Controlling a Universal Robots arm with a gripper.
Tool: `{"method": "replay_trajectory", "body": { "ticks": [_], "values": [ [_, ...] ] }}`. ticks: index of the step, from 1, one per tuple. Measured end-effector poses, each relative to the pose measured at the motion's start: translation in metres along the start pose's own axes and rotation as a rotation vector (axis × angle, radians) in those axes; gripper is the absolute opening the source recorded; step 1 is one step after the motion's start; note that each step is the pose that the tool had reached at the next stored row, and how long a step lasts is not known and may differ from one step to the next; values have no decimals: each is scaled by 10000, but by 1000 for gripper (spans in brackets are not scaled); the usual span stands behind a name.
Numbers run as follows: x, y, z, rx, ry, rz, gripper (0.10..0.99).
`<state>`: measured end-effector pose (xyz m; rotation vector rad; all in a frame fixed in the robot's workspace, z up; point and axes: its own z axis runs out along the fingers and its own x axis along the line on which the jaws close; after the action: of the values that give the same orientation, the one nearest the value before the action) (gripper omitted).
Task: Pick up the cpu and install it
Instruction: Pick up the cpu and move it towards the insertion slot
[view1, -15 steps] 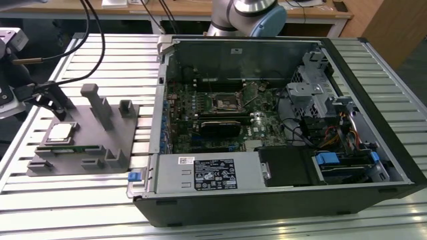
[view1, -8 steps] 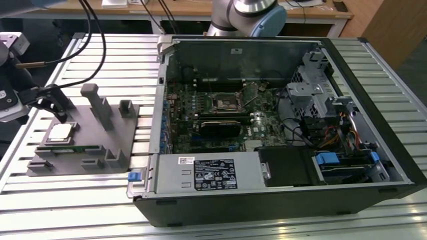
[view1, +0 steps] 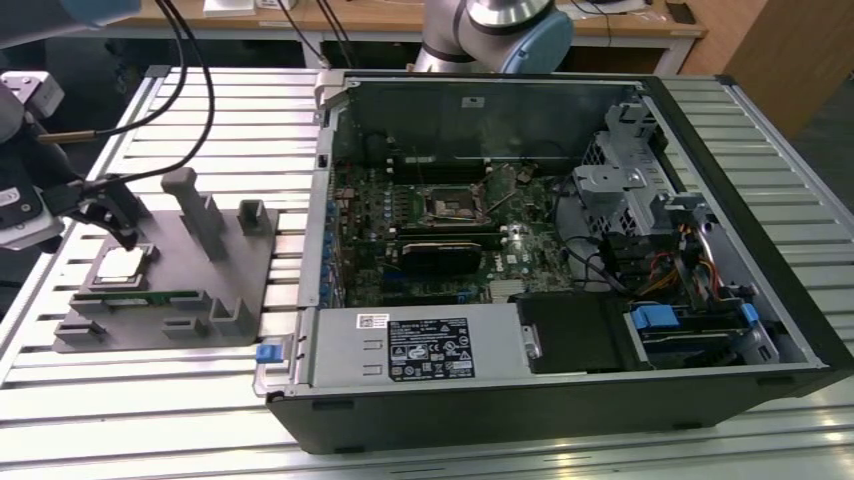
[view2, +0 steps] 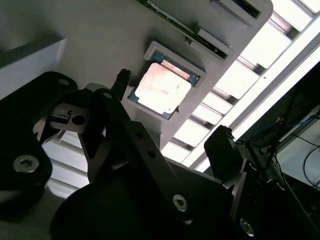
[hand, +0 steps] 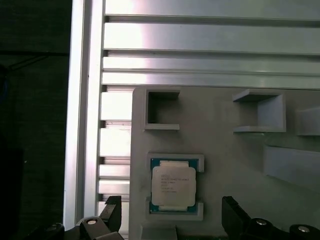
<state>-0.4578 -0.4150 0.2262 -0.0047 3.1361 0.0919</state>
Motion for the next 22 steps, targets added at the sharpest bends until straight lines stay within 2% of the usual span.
{"method": "replay_trajectory", "body": {
  "ticks": [14, 22],
  "values": [
    [-21, -5, 70, 0, 3, -2, 878],
    [-46, -8, 126, 137, 25, 5, 878]
  ]
}}
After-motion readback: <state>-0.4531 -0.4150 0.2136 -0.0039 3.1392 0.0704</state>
